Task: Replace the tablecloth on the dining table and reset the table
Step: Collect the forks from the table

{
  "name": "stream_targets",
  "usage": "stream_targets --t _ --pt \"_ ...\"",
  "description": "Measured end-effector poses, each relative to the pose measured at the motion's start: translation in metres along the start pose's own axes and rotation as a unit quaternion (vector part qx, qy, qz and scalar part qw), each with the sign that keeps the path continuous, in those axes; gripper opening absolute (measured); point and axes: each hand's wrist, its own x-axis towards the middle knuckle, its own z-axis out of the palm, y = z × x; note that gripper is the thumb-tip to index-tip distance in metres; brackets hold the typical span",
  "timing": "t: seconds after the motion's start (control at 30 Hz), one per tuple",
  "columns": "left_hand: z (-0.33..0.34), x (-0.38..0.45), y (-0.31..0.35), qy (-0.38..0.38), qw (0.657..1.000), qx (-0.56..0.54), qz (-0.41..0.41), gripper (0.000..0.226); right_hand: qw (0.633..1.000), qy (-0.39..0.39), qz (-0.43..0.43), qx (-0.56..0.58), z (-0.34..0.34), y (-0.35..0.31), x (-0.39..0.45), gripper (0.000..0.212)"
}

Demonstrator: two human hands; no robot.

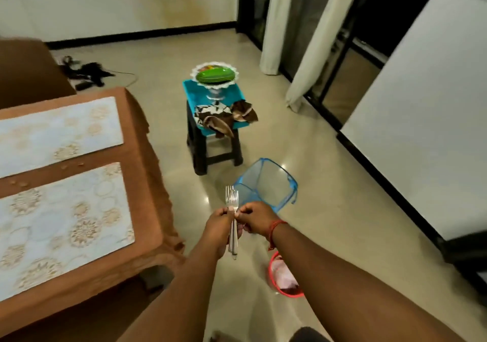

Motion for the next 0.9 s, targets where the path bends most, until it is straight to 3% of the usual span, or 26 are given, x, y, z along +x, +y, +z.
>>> stream_targets --t 0.2,0.37,0.7,0.9 --pt "0.118 -0.008 -0.027 -0.094 0.994 0.048 -0.002 0.015 0.993 0.094 0.028 0.061 -0.091 0.079 -0.047 0.021" --pt "0.230 -0.020 -0.049 -0.117 0.987 0.110 -0.008 0.018 0.982 0.152 0.036 0.107 -0.174 0.144 -0.090 0.014" --pt "0.467 -0.049 -0.096 -0.197 0.955 0.223 0.014 0.030 0.962 0.223 0.054 0.149 -0.373 0.273 -0.167 0.025" --pt "0.572 -0.025 -0.088 -0.210 0.942 0.260 0.021 0.033 0.945 0.244 0.065 0.209 -0.465 0.312 -0.153 0.025"
